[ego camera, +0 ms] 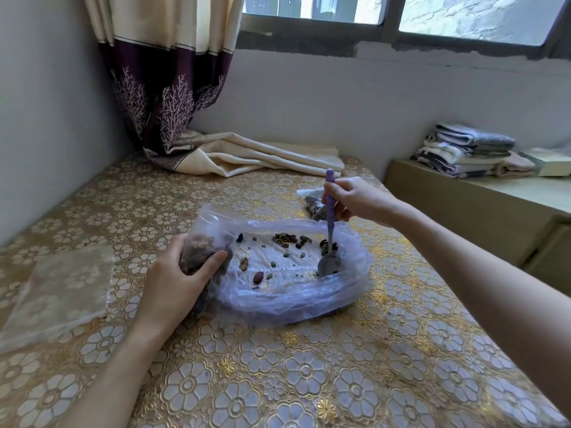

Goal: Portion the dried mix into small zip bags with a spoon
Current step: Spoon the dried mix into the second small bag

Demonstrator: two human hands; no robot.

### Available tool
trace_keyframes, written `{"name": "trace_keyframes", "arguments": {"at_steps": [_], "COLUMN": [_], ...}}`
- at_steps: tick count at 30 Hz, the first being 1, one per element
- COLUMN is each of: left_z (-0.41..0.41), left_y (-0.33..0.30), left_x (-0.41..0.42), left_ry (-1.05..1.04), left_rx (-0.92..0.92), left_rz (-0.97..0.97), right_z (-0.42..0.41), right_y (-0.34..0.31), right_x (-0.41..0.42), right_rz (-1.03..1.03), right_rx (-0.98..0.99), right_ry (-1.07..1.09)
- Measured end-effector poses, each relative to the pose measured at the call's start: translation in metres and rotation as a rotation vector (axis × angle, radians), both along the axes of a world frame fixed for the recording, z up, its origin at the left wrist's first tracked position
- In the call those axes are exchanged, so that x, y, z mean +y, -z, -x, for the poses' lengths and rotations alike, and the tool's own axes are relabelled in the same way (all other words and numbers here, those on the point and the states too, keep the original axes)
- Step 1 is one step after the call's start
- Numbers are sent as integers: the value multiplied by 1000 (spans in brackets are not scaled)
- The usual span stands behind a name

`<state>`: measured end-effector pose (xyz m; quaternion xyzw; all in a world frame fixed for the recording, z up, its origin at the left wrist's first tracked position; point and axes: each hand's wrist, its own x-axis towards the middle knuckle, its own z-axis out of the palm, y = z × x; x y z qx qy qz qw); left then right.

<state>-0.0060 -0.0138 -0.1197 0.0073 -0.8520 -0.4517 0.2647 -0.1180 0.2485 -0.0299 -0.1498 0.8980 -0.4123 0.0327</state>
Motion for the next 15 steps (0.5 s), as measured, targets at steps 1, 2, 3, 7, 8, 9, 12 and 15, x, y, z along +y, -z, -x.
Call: {"name": "trace_keyframes", "arguments": {"at_steps": [1, 2, 3, 7, 8, 9, 12, 15], "left_z": [0, 1, 1, 2, 2, 2, 3, 4], "left_y": [0, 1, 1, 1, 2, 2, 4, 4], "left_x": [0, 0, 0, 0, 0, 0, 0, -1], "left_ry": [-1, -3, -6, -5, -3, -2, 4, 8], "left_rx": [2, 4, 5, 6, 4, 2, 1, -2], "left_rz": [-1, 0, 2, 21, 22, 23, 29, 35], "right_z": [0, -1, -1, -4, -4, -5, -6, -10], "right_y": [1, 3, 5, 12, 13, 14, 19, 23], "right_x": [-1, -1, -1, -1, 0, 0, -1, -4], "right_rz": [-6, -11, -11, -22, -28, -26, 55, 129], "right_rx": [-34, -67, -93, -152, -172, -190, -230, -235], "right_ry": [-6, -15, -22, 7, 25, 49, 129, 168]}}
